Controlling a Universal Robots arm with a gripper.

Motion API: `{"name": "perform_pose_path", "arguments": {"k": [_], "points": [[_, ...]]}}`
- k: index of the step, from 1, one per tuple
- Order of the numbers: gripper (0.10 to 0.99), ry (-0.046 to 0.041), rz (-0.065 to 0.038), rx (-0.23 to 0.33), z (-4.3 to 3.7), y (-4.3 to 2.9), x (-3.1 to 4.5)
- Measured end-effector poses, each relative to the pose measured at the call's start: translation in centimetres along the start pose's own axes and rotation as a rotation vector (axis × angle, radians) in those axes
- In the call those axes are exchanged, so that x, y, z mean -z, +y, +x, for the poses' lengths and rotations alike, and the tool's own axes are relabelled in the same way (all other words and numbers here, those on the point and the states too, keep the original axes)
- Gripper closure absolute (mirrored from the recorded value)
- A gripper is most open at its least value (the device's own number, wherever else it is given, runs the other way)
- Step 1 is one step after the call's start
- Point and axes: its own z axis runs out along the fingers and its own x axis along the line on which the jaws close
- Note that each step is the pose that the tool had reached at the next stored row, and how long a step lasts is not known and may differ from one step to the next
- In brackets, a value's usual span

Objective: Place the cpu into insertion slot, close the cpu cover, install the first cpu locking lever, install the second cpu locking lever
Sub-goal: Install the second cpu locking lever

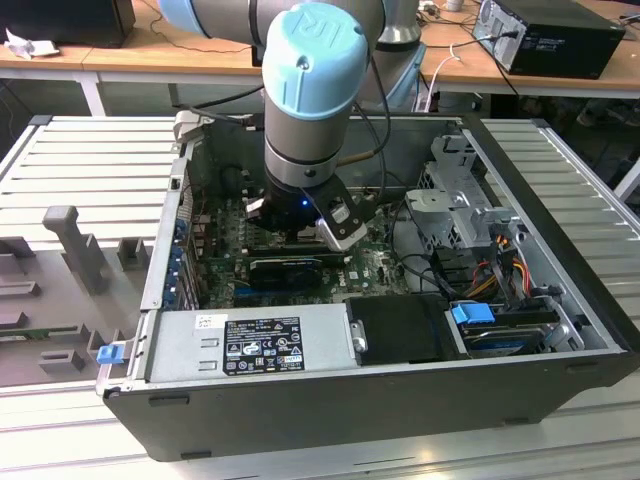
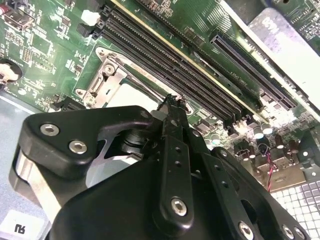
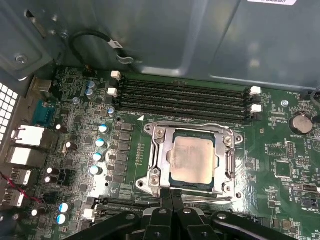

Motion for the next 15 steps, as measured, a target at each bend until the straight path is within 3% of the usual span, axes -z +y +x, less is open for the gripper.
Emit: {"name": "perform_pose_path", "arguments": {"k": [15], "points": [[0.98,0.0,0.0,0.0,0.03,-0.2,-0.61]]}}
